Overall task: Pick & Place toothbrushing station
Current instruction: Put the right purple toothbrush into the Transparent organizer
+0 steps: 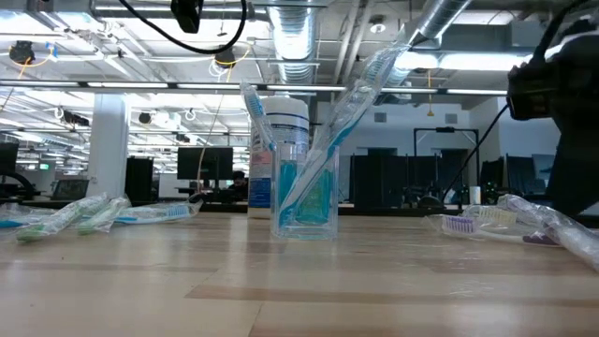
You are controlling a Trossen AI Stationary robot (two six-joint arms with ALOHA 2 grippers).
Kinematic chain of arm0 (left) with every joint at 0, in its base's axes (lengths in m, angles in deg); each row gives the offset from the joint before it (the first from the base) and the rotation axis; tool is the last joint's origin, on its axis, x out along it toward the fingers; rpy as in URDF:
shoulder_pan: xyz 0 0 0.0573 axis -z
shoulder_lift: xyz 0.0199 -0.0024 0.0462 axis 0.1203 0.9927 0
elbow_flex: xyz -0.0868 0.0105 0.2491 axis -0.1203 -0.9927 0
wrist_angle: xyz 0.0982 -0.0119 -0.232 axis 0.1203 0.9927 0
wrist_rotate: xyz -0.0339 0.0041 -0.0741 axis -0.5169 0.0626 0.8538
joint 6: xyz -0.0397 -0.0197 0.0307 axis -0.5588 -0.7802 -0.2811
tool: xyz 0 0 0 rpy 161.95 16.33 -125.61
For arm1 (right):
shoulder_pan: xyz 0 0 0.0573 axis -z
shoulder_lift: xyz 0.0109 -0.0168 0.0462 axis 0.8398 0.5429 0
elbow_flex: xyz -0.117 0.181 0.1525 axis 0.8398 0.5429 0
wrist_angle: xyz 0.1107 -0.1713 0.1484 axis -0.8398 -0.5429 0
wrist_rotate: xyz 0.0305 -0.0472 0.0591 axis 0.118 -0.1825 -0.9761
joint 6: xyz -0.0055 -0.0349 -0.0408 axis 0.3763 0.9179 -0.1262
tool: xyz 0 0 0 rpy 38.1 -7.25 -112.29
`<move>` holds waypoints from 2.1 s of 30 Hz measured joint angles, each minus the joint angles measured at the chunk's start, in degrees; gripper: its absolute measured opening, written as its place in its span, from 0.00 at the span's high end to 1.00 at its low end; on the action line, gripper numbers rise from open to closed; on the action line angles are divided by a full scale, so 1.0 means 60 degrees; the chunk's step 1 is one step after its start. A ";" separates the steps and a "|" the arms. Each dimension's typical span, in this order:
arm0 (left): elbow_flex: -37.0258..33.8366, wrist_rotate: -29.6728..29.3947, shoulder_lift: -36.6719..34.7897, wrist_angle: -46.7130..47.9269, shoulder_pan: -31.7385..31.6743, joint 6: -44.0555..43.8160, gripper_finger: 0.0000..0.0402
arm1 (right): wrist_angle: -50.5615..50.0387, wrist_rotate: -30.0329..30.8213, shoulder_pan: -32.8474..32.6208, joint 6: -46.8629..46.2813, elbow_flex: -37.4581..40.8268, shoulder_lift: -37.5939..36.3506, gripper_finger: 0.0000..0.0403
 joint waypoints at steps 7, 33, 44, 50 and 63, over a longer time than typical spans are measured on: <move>0.0000 -0.0003 0.0000 0.0001 -0.0001 0.0000 0.72 | 0.0119 0.0044 0.0025 -0.0076 0.0000 0.0439 0.54; 0.0000 -0.0004 0.0000 0.0007 -0.0004 0.0003 0.72 | 0.0434 0.0489 0.0152 0.0506 0.0004 0.0762 1.00; 0.0000 -0.0004 0.0000 0.0007 0.0000 0.0004 0.72 | 0.0450 0.0777 -0.0199 0.0688 0.0002 0.0122 1.00; 0.0000 -0.0004 0.0000 0.0007 -0.0002 0.0004 0.72 | 0.0388 0.1107 -0.0411 0.0791 0.0004 -0.0238 1.00; 0.0000 -0.0004 0.0000 0.0007 -0.0003 0.0004 0.72 | 0.0443 0.1809 -0.0918 0.0883 -0.0011 -0.0490 1.00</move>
